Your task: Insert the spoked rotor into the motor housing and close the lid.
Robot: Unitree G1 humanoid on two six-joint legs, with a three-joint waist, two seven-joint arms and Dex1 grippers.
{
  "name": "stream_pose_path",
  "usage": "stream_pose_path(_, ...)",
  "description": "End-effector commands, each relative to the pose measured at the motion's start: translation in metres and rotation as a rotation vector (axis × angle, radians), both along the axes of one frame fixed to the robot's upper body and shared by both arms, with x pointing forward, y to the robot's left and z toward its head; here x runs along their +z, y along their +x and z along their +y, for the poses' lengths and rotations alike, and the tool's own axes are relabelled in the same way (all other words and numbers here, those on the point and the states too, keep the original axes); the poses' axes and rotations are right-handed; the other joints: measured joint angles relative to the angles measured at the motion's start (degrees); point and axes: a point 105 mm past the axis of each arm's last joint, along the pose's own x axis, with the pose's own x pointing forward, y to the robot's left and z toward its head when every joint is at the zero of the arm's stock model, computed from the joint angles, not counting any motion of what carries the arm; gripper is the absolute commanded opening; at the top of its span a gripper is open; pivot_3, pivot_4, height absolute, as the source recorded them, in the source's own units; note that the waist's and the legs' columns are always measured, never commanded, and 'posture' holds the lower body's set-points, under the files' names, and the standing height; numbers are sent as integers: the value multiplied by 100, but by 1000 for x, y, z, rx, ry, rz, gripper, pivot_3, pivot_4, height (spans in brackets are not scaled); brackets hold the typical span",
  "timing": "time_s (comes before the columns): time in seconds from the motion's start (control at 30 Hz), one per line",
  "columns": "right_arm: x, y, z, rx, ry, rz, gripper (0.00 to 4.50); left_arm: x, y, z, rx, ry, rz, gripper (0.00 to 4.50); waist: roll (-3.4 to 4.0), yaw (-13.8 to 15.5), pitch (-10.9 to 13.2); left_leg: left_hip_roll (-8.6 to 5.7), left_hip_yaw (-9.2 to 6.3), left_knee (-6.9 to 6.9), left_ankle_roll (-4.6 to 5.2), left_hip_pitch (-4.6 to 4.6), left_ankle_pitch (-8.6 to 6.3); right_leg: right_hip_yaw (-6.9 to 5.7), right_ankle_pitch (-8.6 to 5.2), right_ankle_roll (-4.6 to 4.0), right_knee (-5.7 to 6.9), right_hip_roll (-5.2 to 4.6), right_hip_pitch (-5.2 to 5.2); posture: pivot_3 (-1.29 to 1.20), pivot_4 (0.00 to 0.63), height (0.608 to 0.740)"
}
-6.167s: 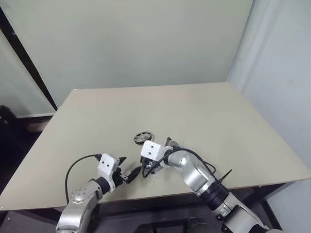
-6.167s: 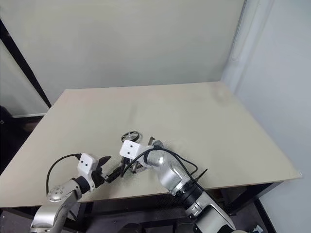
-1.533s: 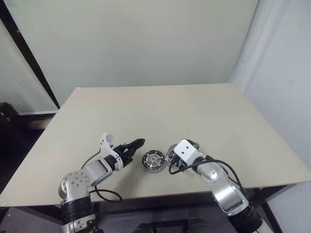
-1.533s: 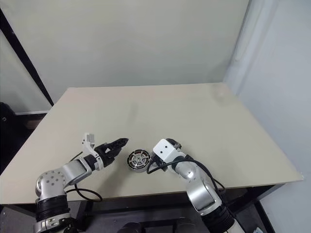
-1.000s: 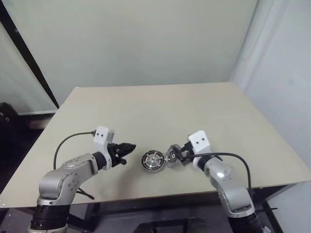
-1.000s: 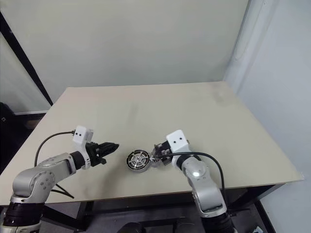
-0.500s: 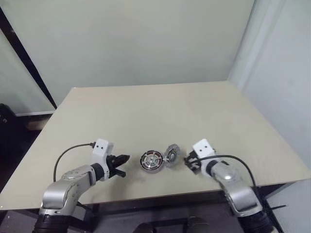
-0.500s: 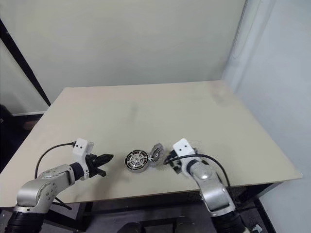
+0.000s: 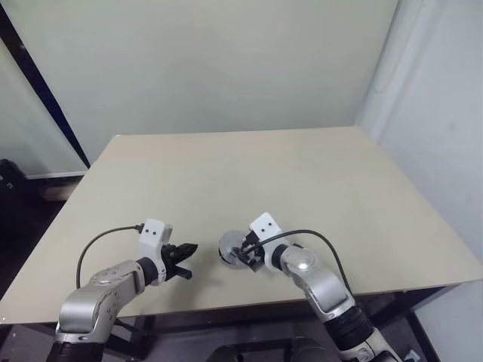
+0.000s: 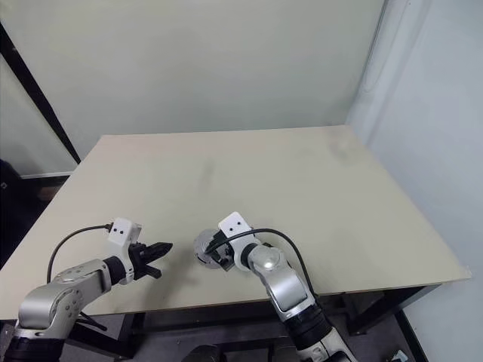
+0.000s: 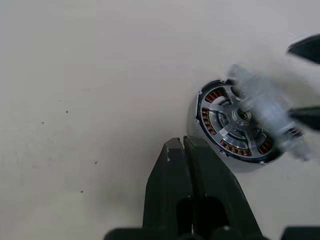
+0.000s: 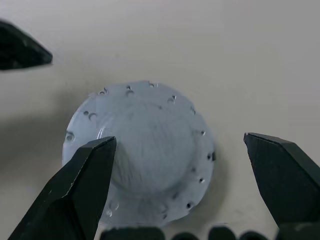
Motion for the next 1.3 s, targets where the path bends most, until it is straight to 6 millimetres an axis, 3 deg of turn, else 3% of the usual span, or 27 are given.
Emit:
stream_pose_path(0.03, 18, 3, 12, 43, 70, -51, 4500, 16, 2, 4, 3, 26, -57, 28, 0, 1, 0, 0, 0, 1, 0, 0, 0, 0, 0, 0, 0, 0, 0, 0, 0, 740)
stream_pose_path(0.4, 28, 12, -1, 168, 139, -45, 4500, 11, -1, 0, -30, 23, -35, 28, 0, 1, 0, -1, -1, 5, 0, 6, 1, -1, 0, 0, 1, 1, 10, 0, 0, 740)
stream_pose_path(0.6, 19, 8, -4, 319, 97, -41, 4500, 11, -3, -2, -59, 26, -29, 28, 0, -5, 0, 0, -1, 3, 1, 10, 1, -1, 0, 0, 2, 4, 12, 0, 0, 740)
stream_pose_path(1.13, 5, 21, 11, 381, 75, -17, 4500, 3, -26, 8, -100, 26, 28, 28, 2, -22, 1, 0, -1, 5, 1, 25, 1, 0, 0, 0, 4, 4, 28, 0, 0, 740)
stream_pose_path(1.3, 2, 24, 10, 364, 79, -1, 3264, 0, -29, 10, -86, 25, 40, 0, 3, -22, 1, 0, -2, 5, 1, 27, 1, 0, 0, -1, 4, 4, 29, 0, 0, 740)
